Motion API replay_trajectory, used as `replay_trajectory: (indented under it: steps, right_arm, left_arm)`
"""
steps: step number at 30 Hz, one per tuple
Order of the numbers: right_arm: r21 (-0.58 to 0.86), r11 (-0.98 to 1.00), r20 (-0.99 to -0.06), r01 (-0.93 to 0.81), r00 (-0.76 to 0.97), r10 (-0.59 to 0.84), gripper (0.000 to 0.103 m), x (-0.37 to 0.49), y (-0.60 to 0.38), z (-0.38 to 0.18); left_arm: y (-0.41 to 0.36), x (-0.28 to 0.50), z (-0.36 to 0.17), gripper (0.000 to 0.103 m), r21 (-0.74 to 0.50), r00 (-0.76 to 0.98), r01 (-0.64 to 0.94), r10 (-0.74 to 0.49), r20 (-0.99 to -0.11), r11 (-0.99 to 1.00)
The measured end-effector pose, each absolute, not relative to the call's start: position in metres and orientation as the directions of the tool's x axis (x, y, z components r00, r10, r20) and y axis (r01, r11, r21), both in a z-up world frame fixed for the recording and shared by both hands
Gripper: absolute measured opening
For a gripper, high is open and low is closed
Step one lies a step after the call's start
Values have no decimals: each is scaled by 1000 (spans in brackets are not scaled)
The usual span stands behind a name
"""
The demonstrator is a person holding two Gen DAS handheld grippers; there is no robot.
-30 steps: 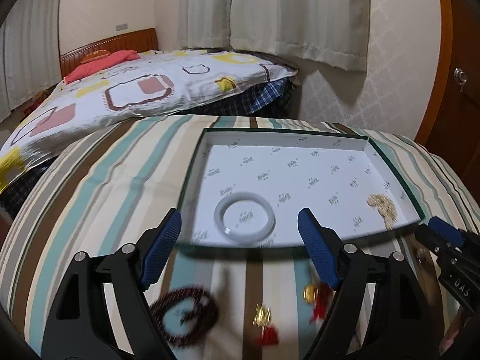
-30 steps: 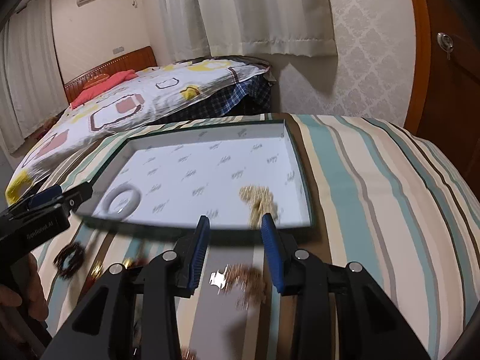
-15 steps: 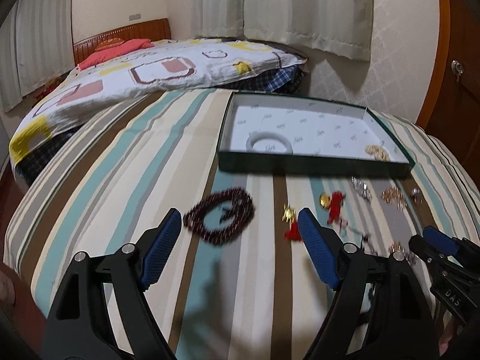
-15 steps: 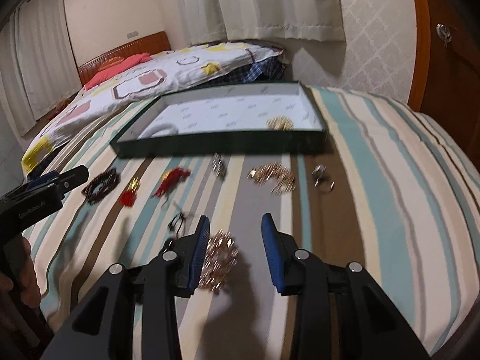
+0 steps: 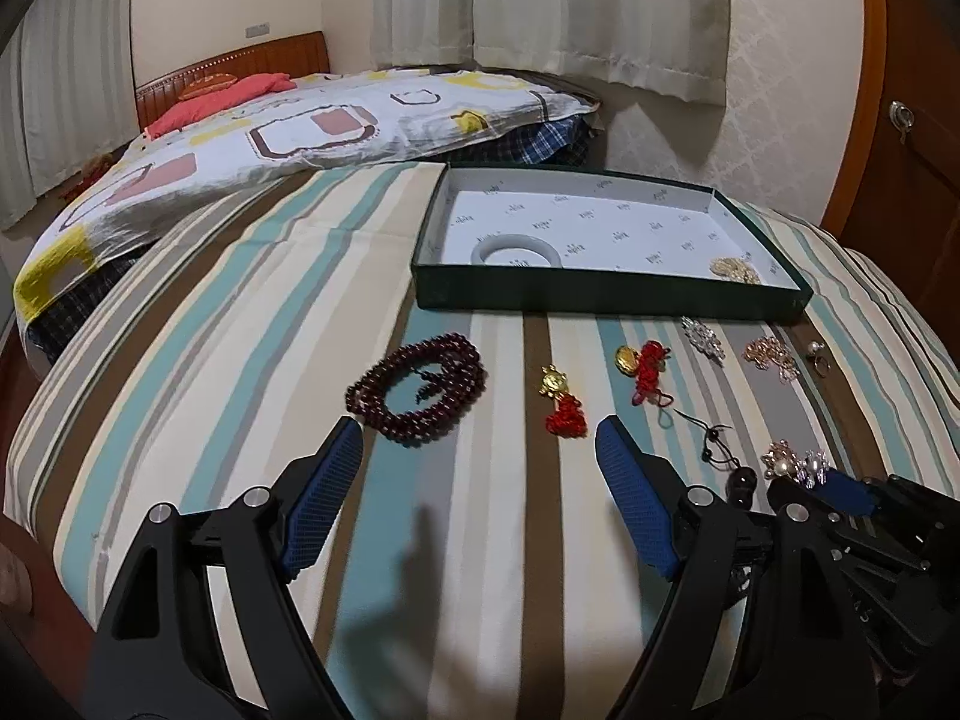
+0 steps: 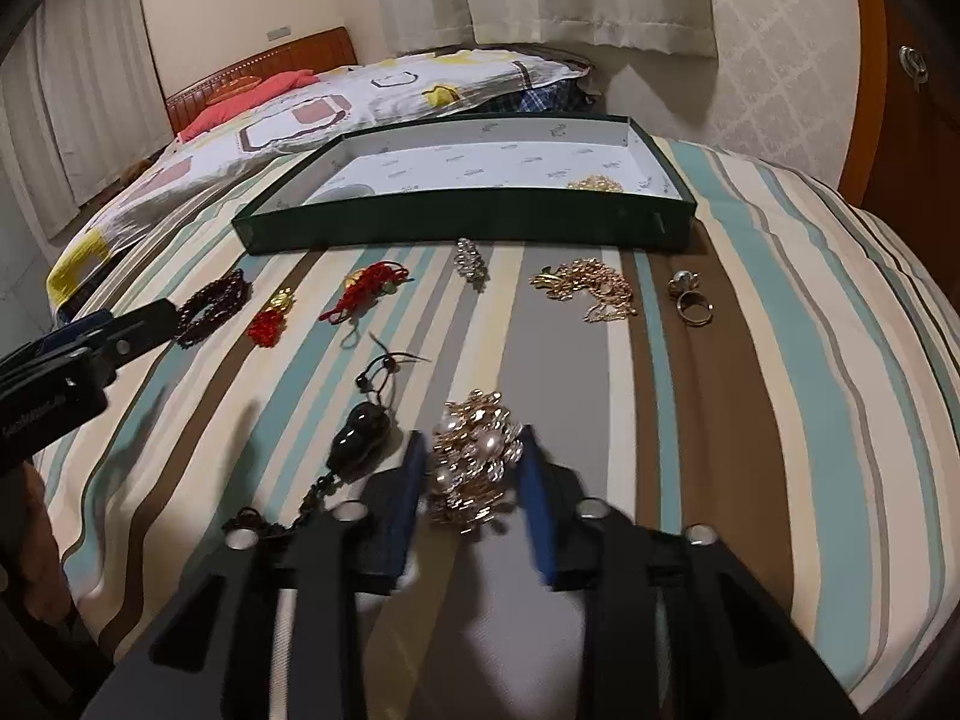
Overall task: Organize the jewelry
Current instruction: 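Grasp the gold pearl brooch with the right tool while the left grasps the black pendant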
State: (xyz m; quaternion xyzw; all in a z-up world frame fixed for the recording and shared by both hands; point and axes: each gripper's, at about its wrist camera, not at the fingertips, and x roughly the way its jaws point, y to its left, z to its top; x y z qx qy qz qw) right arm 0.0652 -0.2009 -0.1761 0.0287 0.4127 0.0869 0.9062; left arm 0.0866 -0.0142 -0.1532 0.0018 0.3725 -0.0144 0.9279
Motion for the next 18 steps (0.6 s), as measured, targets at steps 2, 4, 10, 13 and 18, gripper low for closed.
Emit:
replay_trajectory:
  steps: [2, 4, 10, 13, 18]
  right_arm:
    - [132, 982, -742, -135, 643, 188, 24, 64, -203, -176]
    - [142, 982, -741, -123, 645, 188, 24, 62, -207, -176]
    - [158, 985, -733, -69, 660, 164, 24, 57, -229, -171]
    - [148, 988, -728, -41, 672, 137, 24, 53, -240, -169]
    - [141, 990, -721, -2, 685, 104, 24, 47, -256, -166]
  left_arm:
    - [-17, 86, -154, 78, -6, 719, 37, -31, -694, 999]
    - [-21, 85, -154, 78, -6, 717, 47, -38, -696, 999]
    - [-37, 82, -155, 78, -18, 706, 86, -73, -704, 996]
    - [-52, 79, -156, 78, -21, 701, 123, -101, -706, 992]
    - [-77, 76, -161, 78, -1, 687, 184, -129, -715, 983]
